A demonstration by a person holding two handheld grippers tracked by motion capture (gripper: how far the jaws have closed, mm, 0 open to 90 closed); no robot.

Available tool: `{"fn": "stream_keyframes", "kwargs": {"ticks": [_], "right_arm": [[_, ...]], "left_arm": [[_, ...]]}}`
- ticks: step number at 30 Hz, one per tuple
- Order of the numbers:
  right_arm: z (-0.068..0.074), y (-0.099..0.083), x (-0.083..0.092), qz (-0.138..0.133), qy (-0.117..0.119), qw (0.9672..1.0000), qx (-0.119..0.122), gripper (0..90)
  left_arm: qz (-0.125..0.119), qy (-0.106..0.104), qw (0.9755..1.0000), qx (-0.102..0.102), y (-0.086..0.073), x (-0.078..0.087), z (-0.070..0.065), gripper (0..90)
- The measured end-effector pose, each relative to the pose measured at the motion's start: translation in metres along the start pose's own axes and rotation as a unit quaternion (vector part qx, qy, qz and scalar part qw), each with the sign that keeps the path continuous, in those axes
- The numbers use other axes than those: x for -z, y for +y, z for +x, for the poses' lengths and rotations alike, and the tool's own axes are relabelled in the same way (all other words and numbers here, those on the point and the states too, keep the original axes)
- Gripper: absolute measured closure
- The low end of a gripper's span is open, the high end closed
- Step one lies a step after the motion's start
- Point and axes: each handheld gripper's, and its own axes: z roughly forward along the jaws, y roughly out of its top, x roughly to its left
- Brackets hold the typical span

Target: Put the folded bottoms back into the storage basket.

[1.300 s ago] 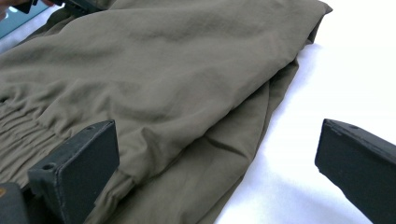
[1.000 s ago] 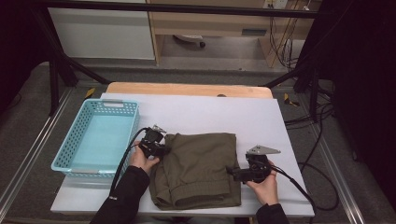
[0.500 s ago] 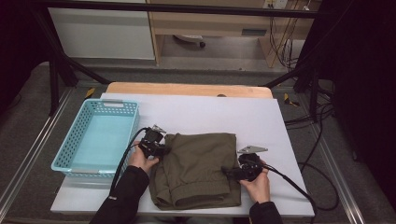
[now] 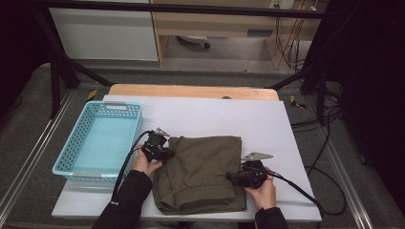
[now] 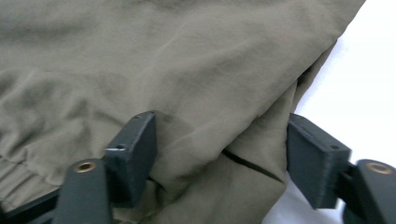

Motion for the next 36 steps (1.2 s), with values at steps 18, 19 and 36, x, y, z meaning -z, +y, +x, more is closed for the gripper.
{"fn": "stream_keyframes", "kwargs": {"ticks": [18,19,36], "right_arm": [[0.002,0.001,-0.002,0.013,0.058,0.9975,-0.039,82.8],[0.002,0.001,-0.002,0.013,0.059,0.9974,-0.041,83.4],[0.001,0.004,0.01,-0.009,0.072,0.9968,-0.034,84.9]], "left_arm": [[-0.002,-0.004,0.9999,0.011,0.0,0.0,0.002,77.7],[-0.002,-0.005,0.9999,0.012,0.0,0.0,0.002,77.9],[-0.032,-0.008,0.9992,0.02,0.003,0.021,-0.006,83.4]]}}
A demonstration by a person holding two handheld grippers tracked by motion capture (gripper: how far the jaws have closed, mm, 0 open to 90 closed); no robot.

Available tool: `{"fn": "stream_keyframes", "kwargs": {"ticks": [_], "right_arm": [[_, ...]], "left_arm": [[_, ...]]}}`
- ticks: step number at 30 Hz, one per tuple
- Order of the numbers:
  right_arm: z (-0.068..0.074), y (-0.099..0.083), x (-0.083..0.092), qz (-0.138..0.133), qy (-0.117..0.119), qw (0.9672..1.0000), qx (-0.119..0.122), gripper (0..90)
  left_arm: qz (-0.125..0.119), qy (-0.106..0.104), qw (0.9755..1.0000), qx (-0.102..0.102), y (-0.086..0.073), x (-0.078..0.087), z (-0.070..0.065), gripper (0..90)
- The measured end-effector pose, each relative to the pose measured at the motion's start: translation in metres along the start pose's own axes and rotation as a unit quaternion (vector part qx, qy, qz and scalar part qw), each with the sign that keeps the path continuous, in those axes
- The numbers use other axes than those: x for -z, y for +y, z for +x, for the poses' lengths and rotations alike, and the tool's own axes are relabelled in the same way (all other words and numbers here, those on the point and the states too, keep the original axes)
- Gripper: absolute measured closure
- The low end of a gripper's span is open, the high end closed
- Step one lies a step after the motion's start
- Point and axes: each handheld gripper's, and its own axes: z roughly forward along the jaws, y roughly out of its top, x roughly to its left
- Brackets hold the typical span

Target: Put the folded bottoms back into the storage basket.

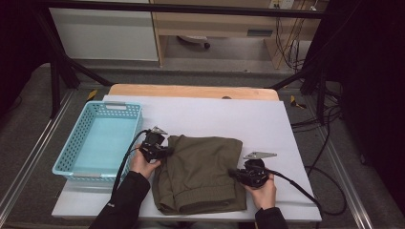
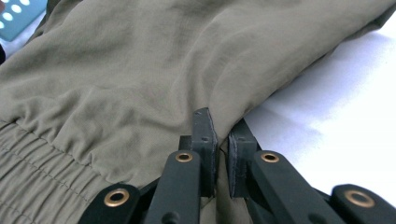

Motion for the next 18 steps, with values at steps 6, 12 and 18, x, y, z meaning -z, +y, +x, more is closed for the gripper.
{"fn": "stream_keyframes", "kwargs": {"ticks": [6,12,18], "right_arm": [[0.002,0.001,0.007,-0.013,0.01,0.9999,0.004,84.9],[0.003,0.001,0.01,-0.02,0.014,0.9997,0.008,84.9],[0.004,0.001,0.014,-0.024,0.017,0.9995,0.011,84.8]], "left_arm": [[-0.017,-0.001,0.9998,-0.013,0.001,0.014,-0.005,83.7],[-0.028,-0.001,0.9995,-0.018,0.002,0.022,-0.009,83.8],[-0.034,0.002,0.999,-0.028,0.005,0.029,-0.013,83.8]]}}
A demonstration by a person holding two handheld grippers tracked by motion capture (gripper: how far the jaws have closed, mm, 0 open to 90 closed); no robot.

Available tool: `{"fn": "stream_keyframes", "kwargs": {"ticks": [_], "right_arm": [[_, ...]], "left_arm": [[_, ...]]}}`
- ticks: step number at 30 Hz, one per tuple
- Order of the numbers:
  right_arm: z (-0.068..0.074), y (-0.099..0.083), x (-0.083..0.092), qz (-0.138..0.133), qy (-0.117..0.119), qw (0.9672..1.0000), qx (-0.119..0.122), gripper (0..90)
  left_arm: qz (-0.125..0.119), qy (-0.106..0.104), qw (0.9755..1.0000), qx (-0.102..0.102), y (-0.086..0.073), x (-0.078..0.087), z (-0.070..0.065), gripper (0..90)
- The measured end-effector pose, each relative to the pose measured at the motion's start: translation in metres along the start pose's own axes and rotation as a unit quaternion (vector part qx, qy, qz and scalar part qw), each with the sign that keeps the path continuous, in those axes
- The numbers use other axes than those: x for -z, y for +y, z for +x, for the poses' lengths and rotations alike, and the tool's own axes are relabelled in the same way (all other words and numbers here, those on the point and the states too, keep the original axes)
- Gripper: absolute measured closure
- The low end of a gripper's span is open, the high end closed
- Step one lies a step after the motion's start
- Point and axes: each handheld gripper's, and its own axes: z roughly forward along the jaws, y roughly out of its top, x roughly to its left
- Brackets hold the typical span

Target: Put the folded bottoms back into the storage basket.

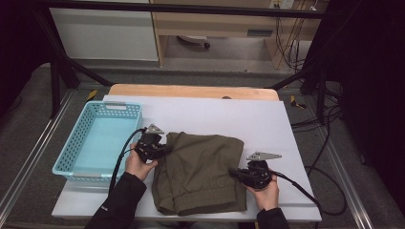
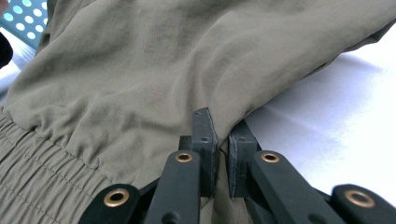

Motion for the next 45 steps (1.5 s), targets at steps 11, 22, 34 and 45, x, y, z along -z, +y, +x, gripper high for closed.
{"fn": "stream_keyframes", "kwargs": {"ticks": [11,22,34,45], "right_arm": [[0.002,0.001,0.005,-0.013,0.003,0.9999,0.006,84.8],[0.008,0.005,0.008,-0.019,-0.001,0.9997,0.013,84.8],[0.013,0.009,0.011,-0.031,0.0,0.9994,0.017,84.9],[0.019,0.014,0.013,-0.043,0.002,0.9989,0.019,84.9]], "left_arm": [[-0.007,0.003,0.9999,-0.012,0.005,0.011,-0.005,83.9],[-0.012,0.004,0.9998,-0.013,0.008,0.018,-0.007,83.9],[-0.02,0.007,0.9995,-0.025,0.013,0.033,-0.01,83.9],[-0.029,0.011,0.999,-0.033,0.019,0.047,-0.012,83.9]]}}
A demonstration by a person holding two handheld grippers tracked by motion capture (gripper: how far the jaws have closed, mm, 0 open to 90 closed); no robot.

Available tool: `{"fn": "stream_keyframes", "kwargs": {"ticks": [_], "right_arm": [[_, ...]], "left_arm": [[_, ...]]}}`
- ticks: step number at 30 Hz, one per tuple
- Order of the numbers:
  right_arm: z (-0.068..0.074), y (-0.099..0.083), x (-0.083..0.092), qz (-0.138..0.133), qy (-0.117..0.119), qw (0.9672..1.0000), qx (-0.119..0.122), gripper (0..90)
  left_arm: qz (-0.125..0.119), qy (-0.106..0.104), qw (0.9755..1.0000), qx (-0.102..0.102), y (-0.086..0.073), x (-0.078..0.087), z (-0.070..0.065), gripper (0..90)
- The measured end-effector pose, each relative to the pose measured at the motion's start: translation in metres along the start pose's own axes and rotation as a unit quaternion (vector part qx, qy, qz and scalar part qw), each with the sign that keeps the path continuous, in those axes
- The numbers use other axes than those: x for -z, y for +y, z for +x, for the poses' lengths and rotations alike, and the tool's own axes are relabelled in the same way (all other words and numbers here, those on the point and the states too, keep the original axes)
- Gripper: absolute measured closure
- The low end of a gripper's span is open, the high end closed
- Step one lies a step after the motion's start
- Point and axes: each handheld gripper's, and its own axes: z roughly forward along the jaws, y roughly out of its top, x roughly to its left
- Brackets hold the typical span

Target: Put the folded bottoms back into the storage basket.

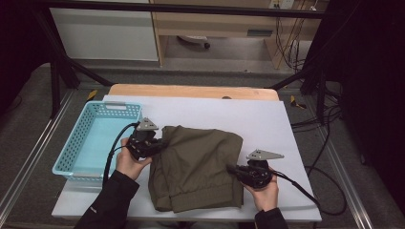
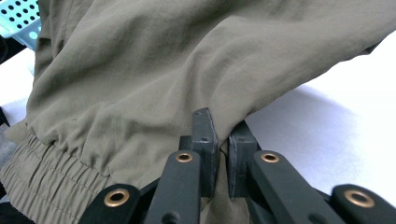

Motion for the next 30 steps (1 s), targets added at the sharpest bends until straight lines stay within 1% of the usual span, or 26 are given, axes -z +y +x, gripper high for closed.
{"fn": "stream_keyframes", "kwargs": {"ticks": [12,16,18,22,30], "right_arm": [[0.004,0.005,-0.001,-0.009,0.002,1.0,0.002,85.0],[0.006,0.008,-0.002,-0.012,0.004,0.9999,0.005,85.0],[0.008,0.01,-0.002,-0.014,0.004,0.9999,0.007,85.0],[0.011,0.014,-0.004,-0.015,0.007,0.9998,0.01,85.0],[0.018,0.021,-0.005,-0.02,0.01,0.9996,0.015,85.0]], "left_arm": [[0.0,0.002,1.0,-0.005,0.004,0.009,0.002,84.0],[-0.005,0.004,1.0,-0.007,0.005,0.014,0.004,84.0],[-0.009,0.005,0.9999,-0.004,0.005,0.016,0.005,84.0],[-0.01,0.007,0.9999,-0.005,0.006,0.021,0.007,84.0],[-0.023,0.012,0.9996,-0.006,0.008,0.033,0.01,84.1]]}}
